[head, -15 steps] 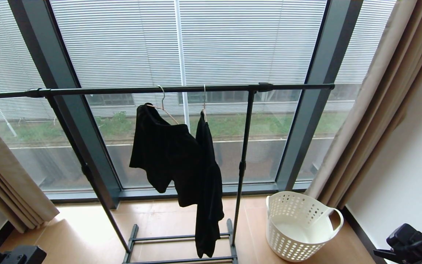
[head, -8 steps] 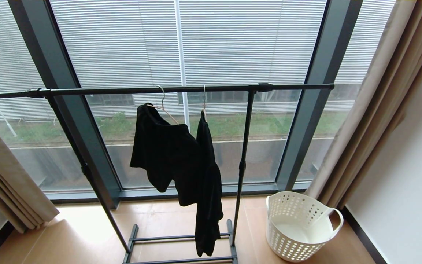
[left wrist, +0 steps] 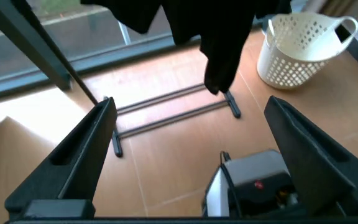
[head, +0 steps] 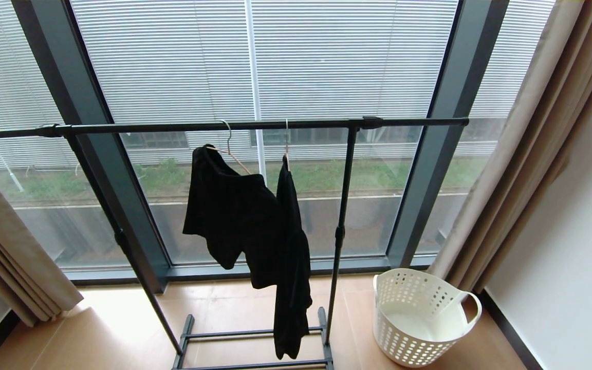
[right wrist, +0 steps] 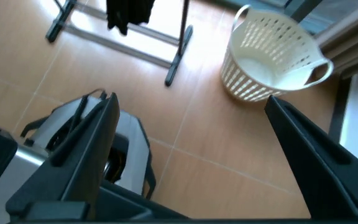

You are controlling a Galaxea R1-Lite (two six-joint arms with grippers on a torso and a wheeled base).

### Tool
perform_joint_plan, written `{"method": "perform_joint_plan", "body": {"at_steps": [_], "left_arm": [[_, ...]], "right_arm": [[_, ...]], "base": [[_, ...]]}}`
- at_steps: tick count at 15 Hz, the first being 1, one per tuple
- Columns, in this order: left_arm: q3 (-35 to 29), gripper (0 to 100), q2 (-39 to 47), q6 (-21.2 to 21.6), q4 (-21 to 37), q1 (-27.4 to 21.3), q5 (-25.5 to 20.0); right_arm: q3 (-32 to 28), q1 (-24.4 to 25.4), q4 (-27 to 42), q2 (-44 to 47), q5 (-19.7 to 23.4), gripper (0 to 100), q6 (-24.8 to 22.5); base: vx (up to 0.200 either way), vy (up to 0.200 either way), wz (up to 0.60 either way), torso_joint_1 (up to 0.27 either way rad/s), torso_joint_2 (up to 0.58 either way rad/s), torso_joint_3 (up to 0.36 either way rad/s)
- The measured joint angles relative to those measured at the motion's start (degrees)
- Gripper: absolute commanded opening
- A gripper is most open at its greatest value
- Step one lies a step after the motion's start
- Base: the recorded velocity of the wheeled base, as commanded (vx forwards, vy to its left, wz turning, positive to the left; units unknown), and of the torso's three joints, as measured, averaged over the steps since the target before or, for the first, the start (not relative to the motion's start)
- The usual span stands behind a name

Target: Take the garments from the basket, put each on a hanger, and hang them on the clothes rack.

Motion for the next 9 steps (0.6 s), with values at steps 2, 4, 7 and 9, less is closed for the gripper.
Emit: {"method": "perform_joint_plan", "body": {"at_steps": [2, 4, 7, 9], "left_arm": [[0.0, 100, -4.6, 0.4, 0.0, 2.5, 0.5], [0.0, 100, -9.9, 0.5, 0.1, 3.6, 0.6], [0.0, 100, -17.6, 0.6, 0.1, 4.4, 1.6], [0.0, 100, -19.7, 0.6, 0.1, 4.5, 2.4]], "right_arm": [[0.0, -2.3, 0.0, -5.5, -0.1, 100, 0.1], [0.0, -3.6, 0.0, -11.1, -0.2, 100, 0.2], [0.0, -4.0, -0.3, -15.8, -0.2, 100, 1.2], [0.1, -4.1, -0.5, -17.0, -0.2, 100, 1.3]], "base": [[0.000, 0.000, 0.00, 0.000, 0.00, 0.000], [0.000, 0.000, 0.00, 0.000, 0.00, 0.000], [0.000, 0.000, 0.00, 0.000, 0.00, 0.000], [0.000, 0.000, 0.00, 0.000, 0.00, 0.000]]}}
